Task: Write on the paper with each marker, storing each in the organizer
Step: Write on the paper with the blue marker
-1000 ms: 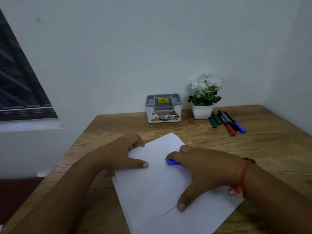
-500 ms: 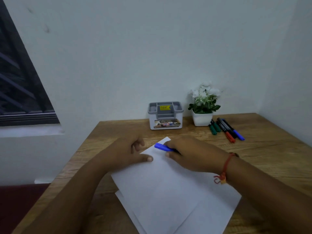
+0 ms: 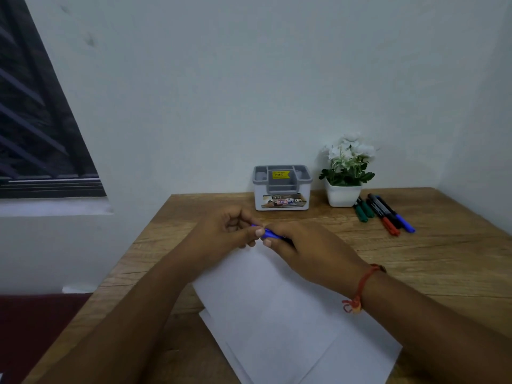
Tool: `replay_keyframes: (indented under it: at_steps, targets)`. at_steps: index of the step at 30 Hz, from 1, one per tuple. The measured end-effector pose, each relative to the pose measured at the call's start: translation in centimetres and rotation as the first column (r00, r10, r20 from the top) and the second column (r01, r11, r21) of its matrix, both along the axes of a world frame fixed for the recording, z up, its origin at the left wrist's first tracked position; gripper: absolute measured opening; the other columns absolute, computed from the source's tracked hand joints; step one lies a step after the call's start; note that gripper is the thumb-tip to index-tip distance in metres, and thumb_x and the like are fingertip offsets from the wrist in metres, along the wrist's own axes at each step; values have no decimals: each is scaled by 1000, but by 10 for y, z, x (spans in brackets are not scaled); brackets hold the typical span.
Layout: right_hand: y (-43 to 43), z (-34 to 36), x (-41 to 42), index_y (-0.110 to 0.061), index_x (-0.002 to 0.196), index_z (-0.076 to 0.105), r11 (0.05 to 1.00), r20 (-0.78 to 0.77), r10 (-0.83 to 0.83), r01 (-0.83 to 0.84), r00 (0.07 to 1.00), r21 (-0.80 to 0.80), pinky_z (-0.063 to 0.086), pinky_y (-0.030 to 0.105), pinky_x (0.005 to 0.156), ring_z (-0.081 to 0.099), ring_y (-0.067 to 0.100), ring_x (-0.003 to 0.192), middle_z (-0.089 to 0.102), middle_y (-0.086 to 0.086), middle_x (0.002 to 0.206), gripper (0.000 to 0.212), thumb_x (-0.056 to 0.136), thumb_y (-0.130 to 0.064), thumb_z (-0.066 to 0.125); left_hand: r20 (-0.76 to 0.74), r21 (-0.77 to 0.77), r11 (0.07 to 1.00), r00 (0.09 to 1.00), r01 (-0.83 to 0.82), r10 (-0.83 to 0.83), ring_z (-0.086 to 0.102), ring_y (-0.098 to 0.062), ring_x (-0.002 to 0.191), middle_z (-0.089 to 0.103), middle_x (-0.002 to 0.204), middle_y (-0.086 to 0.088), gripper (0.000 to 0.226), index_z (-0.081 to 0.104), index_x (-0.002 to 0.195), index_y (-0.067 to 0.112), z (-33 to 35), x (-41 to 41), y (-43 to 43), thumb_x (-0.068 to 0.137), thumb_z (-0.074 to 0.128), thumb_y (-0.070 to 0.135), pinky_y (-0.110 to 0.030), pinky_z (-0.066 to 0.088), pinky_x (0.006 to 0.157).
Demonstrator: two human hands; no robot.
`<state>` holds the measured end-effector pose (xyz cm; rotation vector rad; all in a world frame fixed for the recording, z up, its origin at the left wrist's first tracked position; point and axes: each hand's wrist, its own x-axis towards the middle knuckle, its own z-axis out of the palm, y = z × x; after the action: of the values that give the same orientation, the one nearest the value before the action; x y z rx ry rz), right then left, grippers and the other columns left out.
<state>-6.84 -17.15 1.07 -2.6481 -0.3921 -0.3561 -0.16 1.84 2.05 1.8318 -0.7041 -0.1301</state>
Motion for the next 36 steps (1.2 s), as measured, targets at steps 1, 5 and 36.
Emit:
replay_keyframes:
  at_steps: [1, 5, 36]
  targets:
    - [1, 0, -1, -32, 92, 59, 1000, -10, 10, -10, 1000, 7, 46, 36, 64, 55, 9, 72, 59, -12, 76, 22, 102, -47, 45, -19, -13, 1000, 1000, 13, -13, 66, -14, 72, 73, 86, -13, 12, 69, 95, 5, 1, -1, 0, 85, 72, 12, -25, 55, 69]
    - [4, 3, -8, -41, 91, 45, 991, -144, 23, -3, 989, 136, 38, 26, 60, 50, 4, 66, 57, -10, 77, 18, 107, -33, 41, -136, -129, 991, 991, -30, 13, 59, -14, 71, 66, 78, -7, 7, 70, 91, 7, 6, 3, 10, 87, 69, 13, -24, 52, 70]
    - [14, -35, -9, -34, 97, 52, 972, -26, 141, -134, 990, 195, 50, 18, 70, 63, 6, 82, 64, -15, 86, 16, 94, -41, 67, -185, 864, 428, 957, 266, -222, 42, 1, 104, 36, 105, 31, 98, 17, 137, 53, 15, -1, 24, 71, 85, 33, -19, 36, 93]
